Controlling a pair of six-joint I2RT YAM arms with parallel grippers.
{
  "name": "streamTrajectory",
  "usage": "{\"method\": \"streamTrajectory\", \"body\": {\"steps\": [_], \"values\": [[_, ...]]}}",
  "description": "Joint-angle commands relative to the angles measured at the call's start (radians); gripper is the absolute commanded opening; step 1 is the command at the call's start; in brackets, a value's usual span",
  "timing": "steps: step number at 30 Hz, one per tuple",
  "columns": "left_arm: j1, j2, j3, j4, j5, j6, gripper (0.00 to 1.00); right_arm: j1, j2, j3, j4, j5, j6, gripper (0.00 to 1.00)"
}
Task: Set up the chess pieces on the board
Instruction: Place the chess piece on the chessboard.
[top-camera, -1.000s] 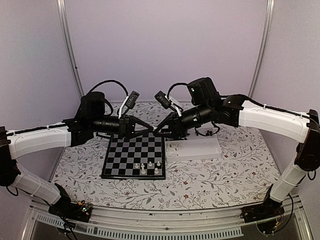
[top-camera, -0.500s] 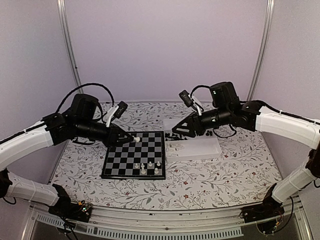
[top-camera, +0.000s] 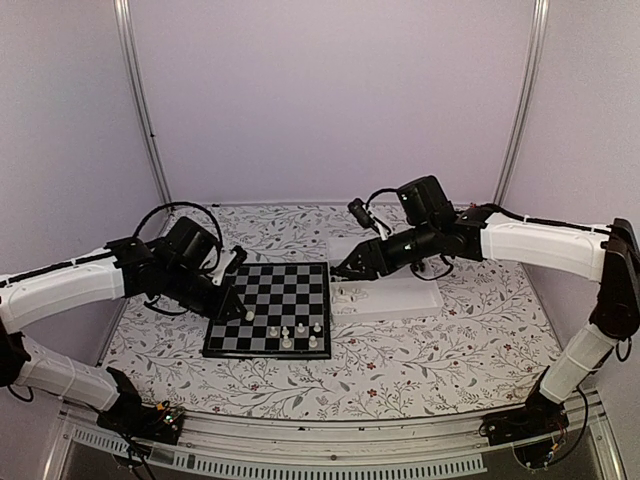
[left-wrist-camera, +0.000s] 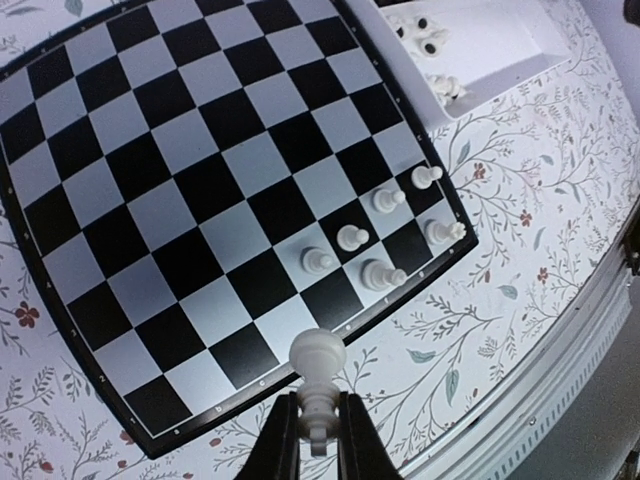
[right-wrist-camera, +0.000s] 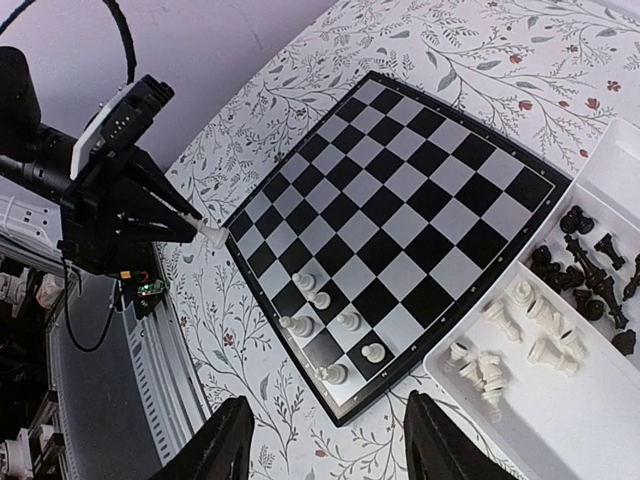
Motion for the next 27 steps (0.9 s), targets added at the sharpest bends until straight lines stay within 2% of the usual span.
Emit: {"method": "streamTrajectory", "body": {"steps": [1, 17, 27], "values": [[-0.024, 0.015, -0.026, -0.03, -0.052, -0.065, 0.0, -0.004, 0.034, 0.065, -0.011, -0.025, -0.008, 0.54], [-0.125, 0.206, 0.01, -0.035, -0.095, -0.123, 0.02, -0.004, 0.122, 0.114, -0.06, 0.006, -0.021, 0.53], [-0.136, 0.313, 0.087, -0.009, -0.097, -0.094, 0.03, -0.005, 0.139, 0.131, -0.071, 0.002, -0.04, 0.52]]}}
